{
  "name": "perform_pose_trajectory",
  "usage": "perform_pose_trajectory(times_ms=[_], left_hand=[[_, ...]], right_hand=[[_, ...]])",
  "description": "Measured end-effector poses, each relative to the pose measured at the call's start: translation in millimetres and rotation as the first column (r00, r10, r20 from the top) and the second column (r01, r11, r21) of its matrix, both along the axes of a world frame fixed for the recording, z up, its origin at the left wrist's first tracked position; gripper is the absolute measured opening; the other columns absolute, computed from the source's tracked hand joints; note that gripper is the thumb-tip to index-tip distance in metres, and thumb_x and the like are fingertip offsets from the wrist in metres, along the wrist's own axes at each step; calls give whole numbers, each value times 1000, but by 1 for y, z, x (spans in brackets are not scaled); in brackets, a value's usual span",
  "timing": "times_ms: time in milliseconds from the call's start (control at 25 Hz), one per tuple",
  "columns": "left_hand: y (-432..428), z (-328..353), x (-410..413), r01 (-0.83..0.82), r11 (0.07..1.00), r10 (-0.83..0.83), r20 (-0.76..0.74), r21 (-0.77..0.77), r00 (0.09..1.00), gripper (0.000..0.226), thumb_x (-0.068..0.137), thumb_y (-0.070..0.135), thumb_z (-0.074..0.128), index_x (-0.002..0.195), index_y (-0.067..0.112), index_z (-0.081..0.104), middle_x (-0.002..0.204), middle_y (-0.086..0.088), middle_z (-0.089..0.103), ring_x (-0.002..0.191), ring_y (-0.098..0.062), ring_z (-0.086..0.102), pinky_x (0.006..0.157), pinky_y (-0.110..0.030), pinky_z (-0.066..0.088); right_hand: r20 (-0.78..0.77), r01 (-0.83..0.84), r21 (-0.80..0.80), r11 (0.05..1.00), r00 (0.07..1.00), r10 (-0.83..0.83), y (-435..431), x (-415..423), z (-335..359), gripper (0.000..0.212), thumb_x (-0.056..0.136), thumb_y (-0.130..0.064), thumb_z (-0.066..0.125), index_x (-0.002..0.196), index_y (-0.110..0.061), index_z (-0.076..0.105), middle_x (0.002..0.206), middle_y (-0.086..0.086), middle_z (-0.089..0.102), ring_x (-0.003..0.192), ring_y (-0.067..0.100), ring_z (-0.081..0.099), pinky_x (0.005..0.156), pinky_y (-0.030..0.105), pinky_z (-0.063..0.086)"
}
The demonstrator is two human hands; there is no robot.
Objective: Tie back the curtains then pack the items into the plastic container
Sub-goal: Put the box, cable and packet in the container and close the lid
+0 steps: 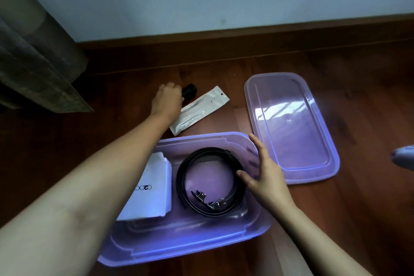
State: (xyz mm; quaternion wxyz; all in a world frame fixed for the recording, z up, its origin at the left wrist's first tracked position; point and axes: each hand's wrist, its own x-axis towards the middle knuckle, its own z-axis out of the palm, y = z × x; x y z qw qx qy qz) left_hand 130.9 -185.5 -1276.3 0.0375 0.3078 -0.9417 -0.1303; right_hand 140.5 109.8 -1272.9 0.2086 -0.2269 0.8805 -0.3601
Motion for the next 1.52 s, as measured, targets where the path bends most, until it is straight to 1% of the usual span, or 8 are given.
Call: perform_pose_trajectory(times_ms=[200,320,520,720,960,1200,1320,1520], left_hand=[[34,65,53,512,730,-283,-483,452,829,24,75,20,69,98,12,71,80,1,64,74,-8,58,71,-17,46],[67,71,84,750,584,-754,-135,311,643,22,80,25,61,96,13,70,83,0,64,79,-13,60,72,-26,47],[118,40,81,738,647,-725,455,192,517,24,90,24,51,109,10,59,111,-10,60,105,-33,58,77,-40,46],[60,59,38,493,861,-458,-231,124,858,32,85,35,51,89,9,69,84,-11,67,79,-28,62,69,-36,48],[25,12,9,285,948,-318,359,143,878,56,76,37,73,119,5,53,119,-18,58,107,-38,56,84,-39,46],[20,46,16,113,962,-114,-9,250,993,18,86,15,50,94,4,62,89,-22,64,87,-38,61,66,-32,37],[26,93,40,192,850,-143,-136,490,980,19,86,21,51,85,9,65,76,-6,64,74,-21,59,66,-31,39],[47,119,95,245,479,-414,-29,843,910,28,72,14,53,98,17,65,80,-3,71,65,-8,57,60,-22,43]], right_hand=[[5,11,6,1000,1000,-11,0,0,1,91,74,-18,73,137,-54,19,128,-11,58,114,16,60,85,38,53],[0,5,5,1000,1000,-5,0,-1,1,91,74,-17,73,135,-56,18,129,-9,59,113,18,61,83,40,54],[32,11,-13,1000,999,-11,-1,1,4,92,74,-16,72,135,-58,18,124,-15,56,115,20,60,85,45,53],[15,-3,-9,1000,1000,3,-3,-1,3,91,75,-18,73,135,-58,17,124,-12,57,114,20,60,85,44,53],[20,7,-39,999,1000,-6,-2,0,1,91,76,-19,73,135,-58,17,127,-12,57,114,19,60,87,43,53],[-234,-7,112,994,972,34,-3,1,5,77,79,-37,66,144,-36,25,147,3,40,134,22,39,109,38,32],[-586,-24,-54,998,810,-12,-10,10,19,58,88,-41,50,138,-16,34,146,10,39,133,23,36,113,42,23],[-441,-110,-213,971,897,5,-37,34,46,64,94,-46,36,145,-9,26,151,8,32,140,15,26,116,34,22]])
